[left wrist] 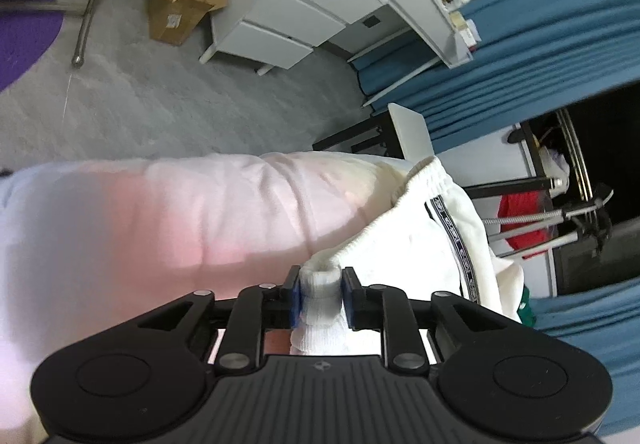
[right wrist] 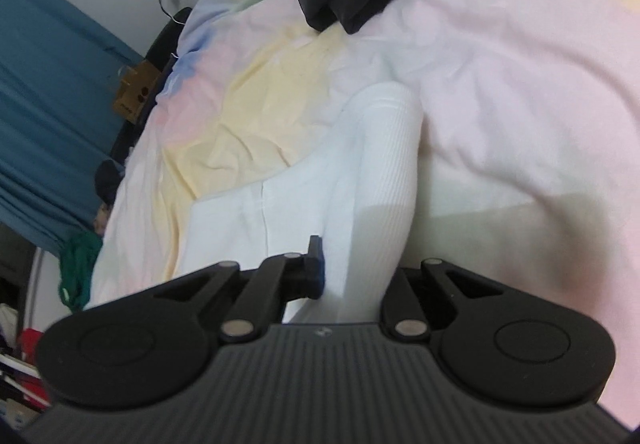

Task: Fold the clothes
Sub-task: 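Hold the sleeve cuff with the left tool while the right tool keeps holding fabric, then open both tools and lay the white garment flat on the bed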

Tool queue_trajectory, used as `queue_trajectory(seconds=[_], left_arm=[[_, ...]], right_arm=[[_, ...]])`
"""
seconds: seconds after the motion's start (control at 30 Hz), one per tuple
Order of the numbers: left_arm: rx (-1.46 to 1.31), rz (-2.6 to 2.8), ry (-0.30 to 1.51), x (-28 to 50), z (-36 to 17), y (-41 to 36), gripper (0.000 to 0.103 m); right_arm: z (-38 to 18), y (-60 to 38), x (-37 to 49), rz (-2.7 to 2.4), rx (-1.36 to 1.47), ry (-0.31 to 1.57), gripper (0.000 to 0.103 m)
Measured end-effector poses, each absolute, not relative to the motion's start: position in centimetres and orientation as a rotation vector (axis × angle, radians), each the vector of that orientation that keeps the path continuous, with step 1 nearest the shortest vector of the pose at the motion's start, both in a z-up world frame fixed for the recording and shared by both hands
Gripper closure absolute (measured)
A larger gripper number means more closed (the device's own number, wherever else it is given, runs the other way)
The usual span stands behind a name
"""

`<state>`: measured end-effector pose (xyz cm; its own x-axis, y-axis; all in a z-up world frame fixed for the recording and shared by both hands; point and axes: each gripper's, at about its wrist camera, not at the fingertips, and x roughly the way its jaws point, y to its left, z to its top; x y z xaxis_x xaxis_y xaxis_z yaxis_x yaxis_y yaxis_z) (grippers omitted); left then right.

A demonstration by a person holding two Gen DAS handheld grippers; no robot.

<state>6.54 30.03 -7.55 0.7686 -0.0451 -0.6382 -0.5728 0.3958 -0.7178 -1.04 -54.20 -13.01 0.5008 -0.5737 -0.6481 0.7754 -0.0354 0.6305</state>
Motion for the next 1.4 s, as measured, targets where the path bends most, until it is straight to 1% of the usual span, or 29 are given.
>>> queue_trajectory(seconds=[0.03,0.07,0.1,0.13,0.17,0.2,0.23,0.3,0.37,0.4,0.43,0.5,0.53,0.63,0.8,1.07,1.17,1.23,1.3,1.4], left_arm=[[-1.108,0.364,0.639,6.4,-7.2,29.9,0.076],[-1.086,0.364,0.640,6.3,-6.9,29.8,0.072],[-1.064,0.363,0.641,6.1,-6.6,29.7,0.063],[-1.043,0.363,0.642,6.0,-6.2,29.6,0.056],[-1.016,0.356,0.646,5.9,-5.9,29.3,0.044],[-0.986,0.355,0.649,5.8,-5.5,28.9,0.036],[-0.948,0.356,0.647,5.8,-4.9,28.5,0.034],[-0.840,0.360,0.624,5.4,-3.4,27.3,0.022],[-0.736,0.353,0.587,5.0,-2.0,25.9,0.019],[-0.680,0.347,0.568,4.9,-1.3,25.0,0.015],[-0.625,0.340,0.549,4.7,-0.6,24.1,0.013],[-0.521,0.308,0.524,4.6,0.5,22.0,0.006],[-0.474,0.287,0.516,4.7,1.0,21.0,0.006],[-0.359,0.212,0.507,4.8,2.0,17.6,0.005],[-0.234,0.077,0.503,5.3,3.1,12.0,0.005],[-0.064,-0.091,0.455,7.8,5.4,2.8,0.004],[-0.047,-0.121,0.432,9.3,6.0,0.6,0.004],[-0.044,-0.138,0.416,10.3,5.9,-0.2,0.004],[-0.039,-0.151,0.413,11.2,5.0,-0.7,0.004],[-0.048,-0.168,0.421,12.3,2.8,-1.3,0.004]], right_arm=[[-12.6,-54.1,-0.8,-1.102,1.162,0.221,0.087],[-12.2,-53.9,-0.6,-1.107,1.145,0.227,0.080],[-11.9,-53.8,-0.4,-1.111,1.129,0.234,0.074],[-11.5,-53.6,-0.2,-1.116,1.112,0.240,0.062],[-11.1,-53.5,-0.1,-1.120,1.096,0.247,0.046],[-10.4,-53.1,-0.1,-1.124,1.063,0.240,0.042],[-9.7,-52.6,-0.2,-1.127,1.027,0.231,0.042],[-8.2,-51.7,-0.5,-1.133,0.957,0.213,0.042],[-6.7,-50.8,-0.7,-1.137,0.886,0.195,0.040],[-5.9,-50.4,-0.8,-1.139,0.851,0.186,0.040],[-5.2,-49.9,-0.9,-1.141,0.815,0.177,0.039],[-3.7,-48.9,-1.6,-1.136,0.745,0.118,0.037],[-3.0,-48.4,-2.0,-1.133,0.710,0.087,0.035],[-0.8,-46.3,-2.4,-1.066,0.640,0.011,0.024],[2.2,-42.0,-0.2,-0.785,0.569,0.020,0.024],[6.1,-34.5,5.7,-0.293,0.553,0.186,0.024],[8.1,-32.1,7.8,-0.189,0.514,0.247,0.024],[8.7,-30.3,8.8,-0.144,0.478,0.246,0.025],[8.1,-29.1,9.3,-0.121,0.430,0.240,0.025],[5.3,-28.0,9.8,-0.105,0.364,0.253,0.025]])
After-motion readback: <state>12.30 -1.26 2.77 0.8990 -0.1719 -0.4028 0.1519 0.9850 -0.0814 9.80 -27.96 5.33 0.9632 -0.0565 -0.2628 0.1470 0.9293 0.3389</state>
